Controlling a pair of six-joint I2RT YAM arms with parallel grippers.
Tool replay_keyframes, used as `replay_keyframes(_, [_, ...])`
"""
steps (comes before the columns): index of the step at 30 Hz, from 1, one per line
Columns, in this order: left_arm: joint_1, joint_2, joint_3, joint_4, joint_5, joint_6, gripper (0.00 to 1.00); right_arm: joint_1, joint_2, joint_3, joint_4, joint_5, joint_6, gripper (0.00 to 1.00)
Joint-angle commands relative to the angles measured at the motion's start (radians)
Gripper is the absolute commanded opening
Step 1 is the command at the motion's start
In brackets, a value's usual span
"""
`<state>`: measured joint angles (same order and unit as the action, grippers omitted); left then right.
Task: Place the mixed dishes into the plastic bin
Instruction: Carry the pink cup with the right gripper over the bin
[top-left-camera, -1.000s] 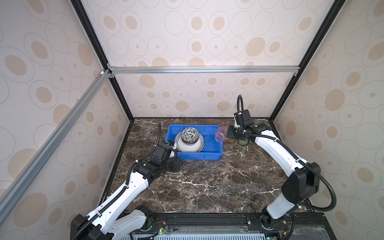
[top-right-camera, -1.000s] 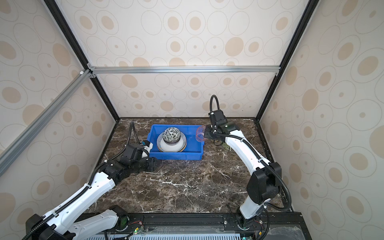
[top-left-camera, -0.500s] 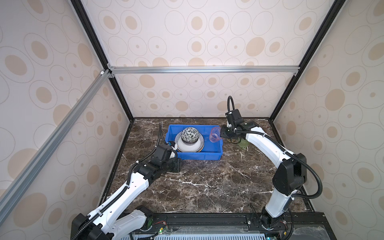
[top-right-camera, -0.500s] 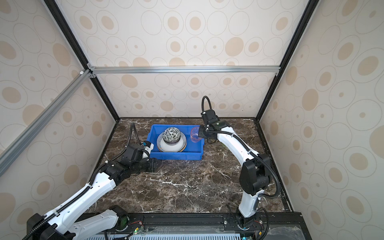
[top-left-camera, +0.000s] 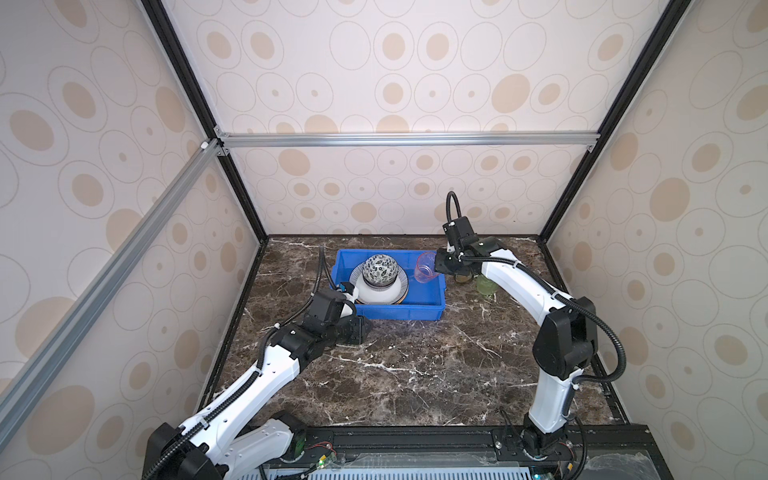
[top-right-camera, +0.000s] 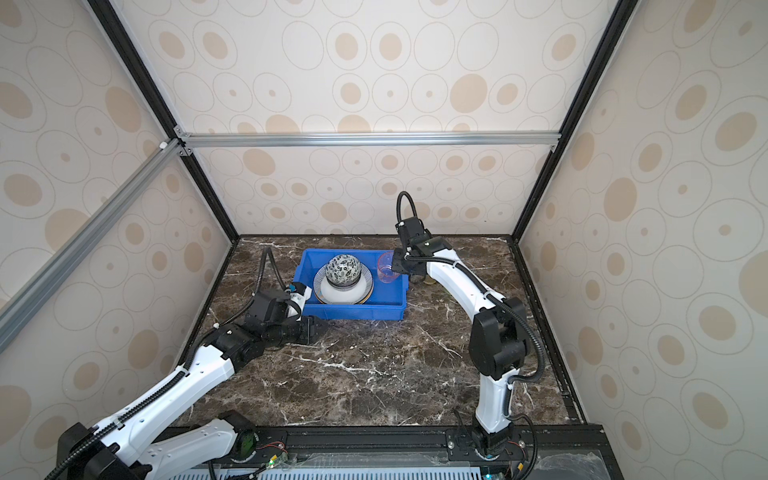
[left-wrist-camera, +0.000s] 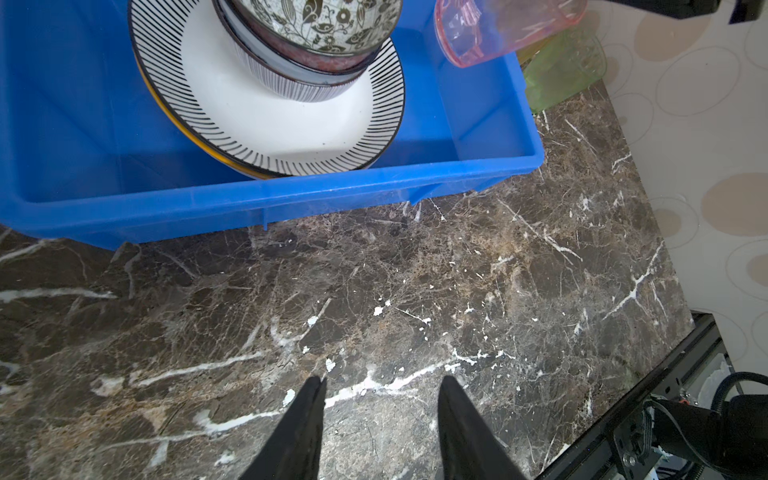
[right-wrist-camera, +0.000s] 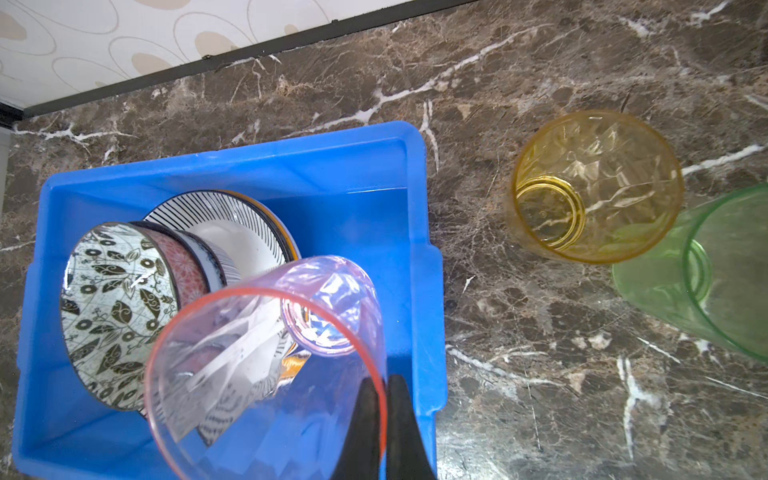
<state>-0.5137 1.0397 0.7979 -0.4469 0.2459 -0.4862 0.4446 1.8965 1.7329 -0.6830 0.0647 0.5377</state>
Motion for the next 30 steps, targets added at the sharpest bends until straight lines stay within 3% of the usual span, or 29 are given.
replay_keyframes(1, [-0.006,0.002,0.018,0.027,0.010,0.003,0.45,0.008,0.020,0.048,0.002,0.016,0.014,0.00])
replay_keyframes(30, [-0.006,0.053,0.073,0.030,0.025,0.026,0.45,0.008,0.244,0.263,-0.047,0.044,0.005,0.00])
